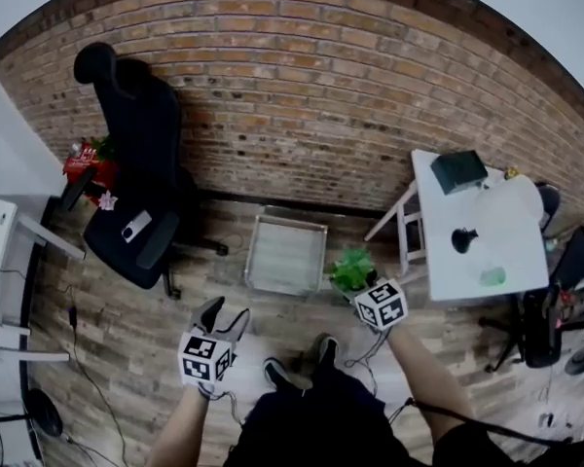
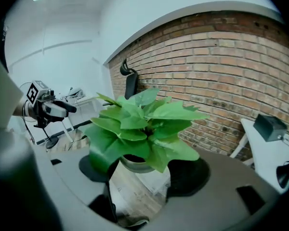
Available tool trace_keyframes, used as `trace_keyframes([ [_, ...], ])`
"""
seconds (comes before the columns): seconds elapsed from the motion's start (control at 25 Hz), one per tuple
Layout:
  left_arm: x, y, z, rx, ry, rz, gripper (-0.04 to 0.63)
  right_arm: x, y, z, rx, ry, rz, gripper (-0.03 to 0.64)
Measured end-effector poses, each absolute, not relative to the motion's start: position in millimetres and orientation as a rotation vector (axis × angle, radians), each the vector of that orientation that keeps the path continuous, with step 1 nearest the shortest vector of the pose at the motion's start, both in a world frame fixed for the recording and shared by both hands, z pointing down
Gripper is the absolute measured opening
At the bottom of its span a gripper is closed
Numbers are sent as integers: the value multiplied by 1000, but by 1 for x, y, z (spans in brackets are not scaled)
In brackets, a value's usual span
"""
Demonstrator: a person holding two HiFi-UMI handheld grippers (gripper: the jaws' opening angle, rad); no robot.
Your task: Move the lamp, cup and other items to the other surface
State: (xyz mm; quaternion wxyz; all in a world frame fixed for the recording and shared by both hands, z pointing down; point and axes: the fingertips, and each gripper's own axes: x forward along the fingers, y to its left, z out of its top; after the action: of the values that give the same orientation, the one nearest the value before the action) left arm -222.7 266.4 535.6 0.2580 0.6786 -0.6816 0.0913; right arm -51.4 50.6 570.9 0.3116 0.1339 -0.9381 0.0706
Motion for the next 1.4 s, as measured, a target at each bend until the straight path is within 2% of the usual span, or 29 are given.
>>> trace_keyframes([
  [0.24,-171,219,517,1932,-1802,291,253,53,-5,562,568,-2432,215,308],
  [0.76,-31,107,506,1988,-1727,347,253,267,-117,600,825,-2284,339,308],
  [1.16,37,68,512,1931,-1744,390,253,344,-177,649,858,-2197,396,308],
  [1.4,51,64,513,1897,-1768,400,253,345,-191,663,821,-2219,352,308],
])
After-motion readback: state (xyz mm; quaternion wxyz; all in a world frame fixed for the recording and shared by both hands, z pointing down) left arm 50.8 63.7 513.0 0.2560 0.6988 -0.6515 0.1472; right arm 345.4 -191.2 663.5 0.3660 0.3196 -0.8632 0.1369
